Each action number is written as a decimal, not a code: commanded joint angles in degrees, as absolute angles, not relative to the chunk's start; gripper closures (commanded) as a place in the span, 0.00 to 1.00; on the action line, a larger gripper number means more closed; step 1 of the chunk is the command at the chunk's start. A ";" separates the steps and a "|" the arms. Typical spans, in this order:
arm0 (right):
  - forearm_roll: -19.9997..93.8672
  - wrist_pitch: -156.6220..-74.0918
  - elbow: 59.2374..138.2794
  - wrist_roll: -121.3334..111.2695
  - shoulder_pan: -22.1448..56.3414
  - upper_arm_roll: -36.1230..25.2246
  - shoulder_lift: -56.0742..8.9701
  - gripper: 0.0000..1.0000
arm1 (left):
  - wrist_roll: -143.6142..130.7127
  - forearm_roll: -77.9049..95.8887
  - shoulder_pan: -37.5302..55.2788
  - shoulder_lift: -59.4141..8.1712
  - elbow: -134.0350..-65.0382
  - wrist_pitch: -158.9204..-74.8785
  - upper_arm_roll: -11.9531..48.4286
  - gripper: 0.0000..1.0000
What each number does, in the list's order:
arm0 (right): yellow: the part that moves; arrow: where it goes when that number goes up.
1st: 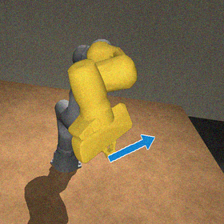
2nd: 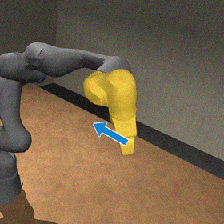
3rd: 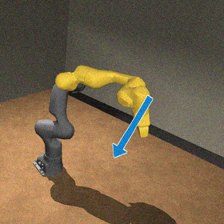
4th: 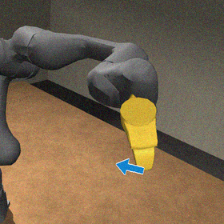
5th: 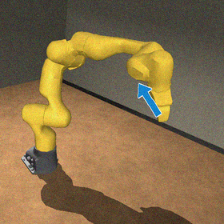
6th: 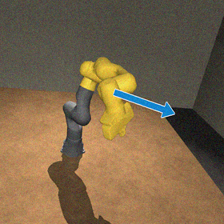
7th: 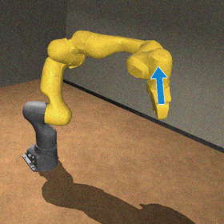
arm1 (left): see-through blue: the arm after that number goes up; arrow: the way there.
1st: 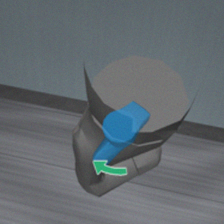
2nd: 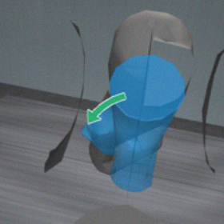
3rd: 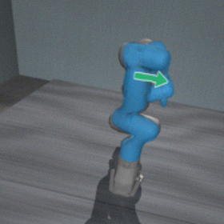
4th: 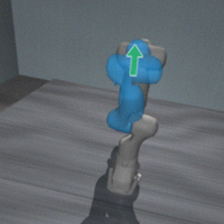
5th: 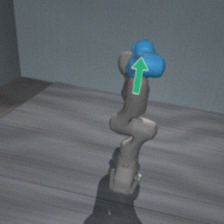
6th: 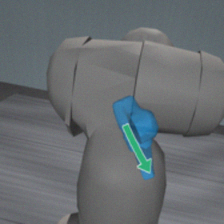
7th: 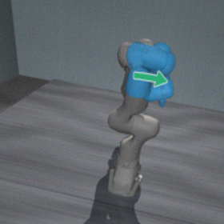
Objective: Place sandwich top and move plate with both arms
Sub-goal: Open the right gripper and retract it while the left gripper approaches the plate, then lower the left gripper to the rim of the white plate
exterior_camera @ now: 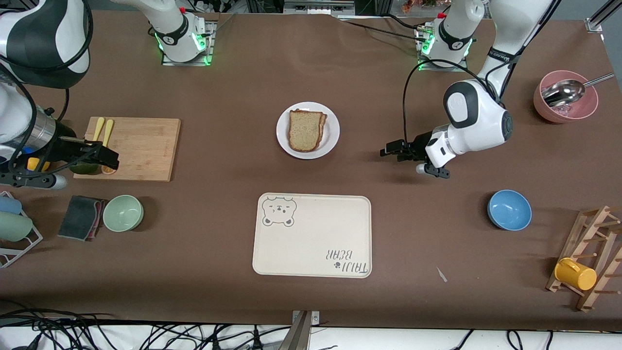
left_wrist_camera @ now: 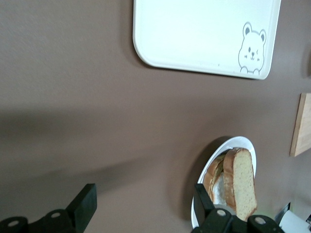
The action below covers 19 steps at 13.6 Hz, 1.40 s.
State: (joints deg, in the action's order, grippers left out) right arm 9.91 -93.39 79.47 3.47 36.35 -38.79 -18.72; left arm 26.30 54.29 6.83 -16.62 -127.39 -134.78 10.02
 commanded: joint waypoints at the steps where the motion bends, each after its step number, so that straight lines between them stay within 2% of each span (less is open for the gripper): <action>1: 7.92 -93.51 80.16 3.42 24.04 -26.24 -12.76 0.00 | 30.94 56.51 6.59 -19.76 -127.36 -134.47 10.55 0.10; 5: 4.77 -93.16 87.25 3.78 13.47 -14.71 -6.00 0.00 | 30.68 59.33 6.59 -21.44 -126.39 -134.56 12.13 0.09; 7: -2.08 -92.90 91.65 4.04 7.07 -4.80 -1.43 0.00 | 30.93 59.41 7.90 -21.18 -125.86 -135.00 12.74 0.00; 8: -2.81 -93.25 94.80 4.39 3.90 -1.09 1.64 0.00 | 30.94 59.41 8.17 -21.09 -125.42 -135.26 13.61 0.00; 10: -0.28 -96.83 101.83 5.27 1.24 -0.18 6.13 0.00 | 30.94 63.17 8.52 -21.44 -125.42 -138.06 16.77 0.00; 11: -0.09 -97.73 102.74 4.40 0.27 -0.18 6.59 0.00 | 31.02 63.72 8.70 -21.71 -125.42 -139.90 18.70 0.00; 13: 0.17 -98.09 102.40 4.13 -1.23 0.09 6.24 0.00 | 32.68 63.11 11.24 -21.88 -125.33 -143.17 19.60 0.00; 19: 0.26 -97.29 97.65 4.13 -1.23 0.09 2.73 0.00 | 37.88 64.24 11.34 -27.77 -123.84 -142.82 19.86 0.00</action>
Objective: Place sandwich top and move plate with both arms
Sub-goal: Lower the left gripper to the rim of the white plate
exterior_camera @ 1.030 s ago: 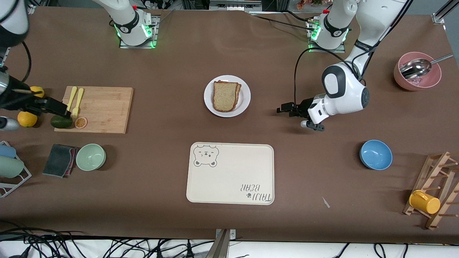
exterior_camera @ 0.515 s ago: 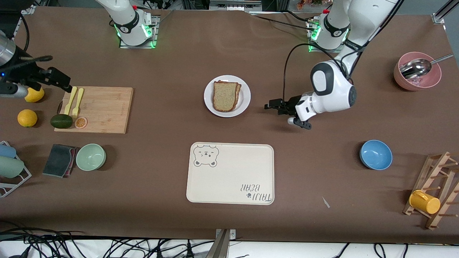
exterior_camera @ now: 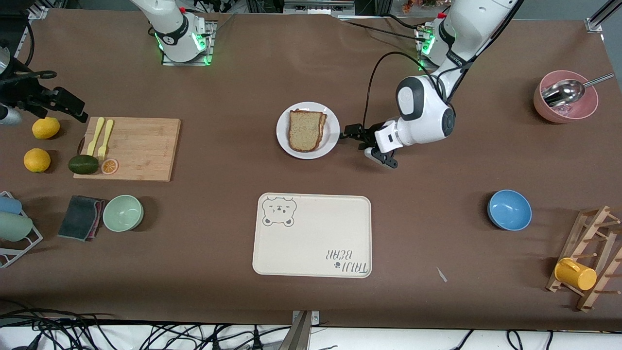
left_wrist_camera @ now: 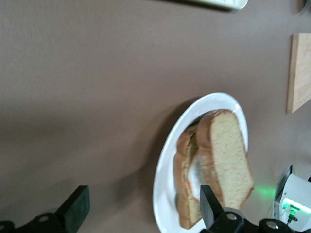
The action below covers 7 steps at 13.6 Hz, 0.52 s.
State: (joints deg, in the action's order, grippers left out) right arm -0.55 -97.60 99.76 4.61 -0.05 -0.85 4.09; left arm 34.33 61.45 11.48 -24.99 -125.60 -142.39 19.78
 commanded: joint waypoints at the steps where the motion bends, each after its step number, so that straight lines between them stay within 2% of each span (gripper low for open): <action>1: 0.35 -97.29 97.56 4.04 -1.23 0.00 2.64 0.00 | 38.05 65.73 11.34 -28.73 -123.14 -142.30 19.86 0.00; 5: 0.44 -96.86 93.61 4.13 -1.23 0.26 -0.26 0.00 | 41.38 70.91 11.78 -29.44 -122.52 -142.21 20.92 0.01; 7: 0.61 -96.86 94.13 4.39 -1.23 0.26 0.26 0.00 | 48.21 74.60 11.60 -31.19 -122.43 -142.03 20.92 0.07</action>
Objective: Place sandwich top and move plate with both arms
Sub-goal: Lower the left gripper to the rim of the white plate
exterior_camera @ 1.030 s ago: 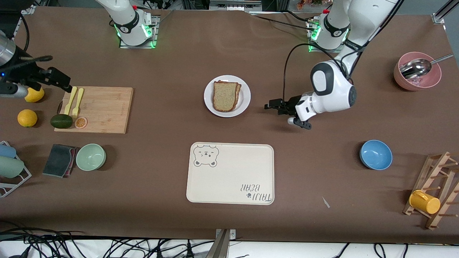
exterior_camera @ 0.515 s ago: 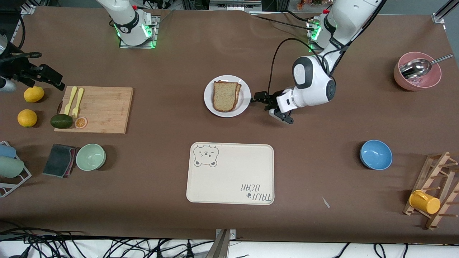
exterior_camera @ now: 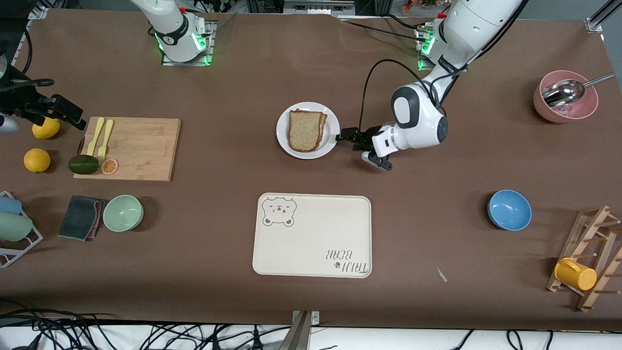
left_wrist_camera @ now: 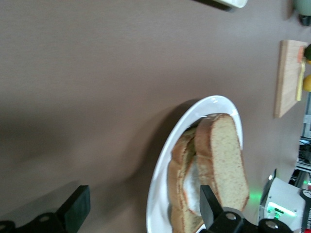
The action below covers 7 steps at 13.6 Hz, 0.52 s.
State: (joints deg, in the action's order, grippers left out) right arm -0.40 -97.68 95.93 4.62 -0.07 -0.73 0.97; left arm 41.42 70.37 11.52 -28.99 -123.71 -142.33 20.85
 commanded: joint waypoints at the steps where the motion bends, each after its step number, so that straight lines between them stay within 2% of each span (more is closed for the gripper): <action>1: 0.53 -96.77 94.22 4.48 -1.14 0.26 0.26 0.00 | 52.52 76.19 11.17 -32.07 -122.34 -141.34 20.92 0.09; 5: 0.53 -96.42 94.22 4.57 -0.88 0.18 -0.26 0.00 | 55.72 78.57 10.64 -32.43 -122.43 -139.14 20.92 0.09; 7: 0.53 -96.42 94.22 4.40 -0.88 0.18 -0.35 0.00 | 55.81 78.57 8.63 -32.26 -122.43 -135.46 20.92 0.11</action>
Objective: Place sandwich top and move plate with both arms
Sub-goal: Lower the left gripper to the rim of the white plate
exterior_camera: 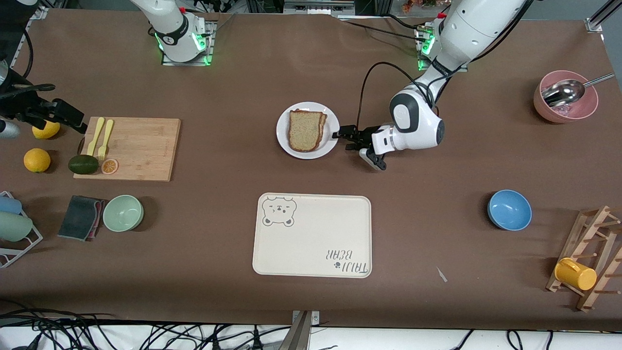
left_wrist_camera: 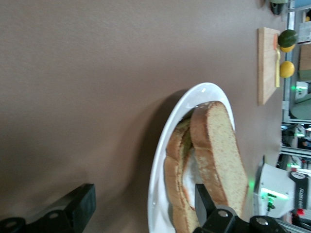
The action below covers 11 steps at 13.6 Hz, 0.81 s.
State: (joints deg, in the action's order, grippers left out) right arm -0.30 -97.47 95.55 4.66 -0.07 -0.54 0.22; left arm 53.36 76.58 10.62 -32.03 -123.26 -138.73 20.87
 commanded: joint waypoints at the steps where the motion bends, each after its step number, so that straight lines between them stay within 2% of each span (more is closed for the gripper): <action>1: 0.53 -96.42 94.13 4.66 -0.88 0.18 -0.26 0.00 | 55.90 78.57 8.00 -32.34 -122.43 -133.53 20.92 0.12; 4: 0.53 -96.42 94.13 4.92 -0.88 0.26 -0.26 0.00 | 56.51 78.66 7.30 -32.52 -122.43 -132.63 20.92 0.13; 5: 0.53 -96.42 94.13 4.83 -0.88 0.26 -0.26 0.00 | 57.82 78.92 6.69 -32.87 -122.43 -132.37 21.00 0.19; 6: 0.53 -96.42 94.13 4.83 -0.79 0.26 -0.26 0.00 | 59.92 81.19 6.42 -33.57 -122.43 -130.10 20.92 0.31; 7: 0.53 -96.42 94.13 4.83 -0.79 0.26 -0.26 0.00 | 64.12 83.82 6.16 -34.27 -122.43 -127.73 20.83 0.32; 11: 0.53 -96.42 94.22 5.01 -0.79 0.61 -0.26 0.00 | 69.26 85.52 5.27 -36.65 -122.43 -127.18 20.83 0.32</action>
State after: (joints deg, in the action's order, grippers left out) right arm -0.29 -97.47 95.53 4.67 -0.06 -0.16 0.17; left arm 66.11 83.44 5.88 -35.29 -122.99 -128.23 20.66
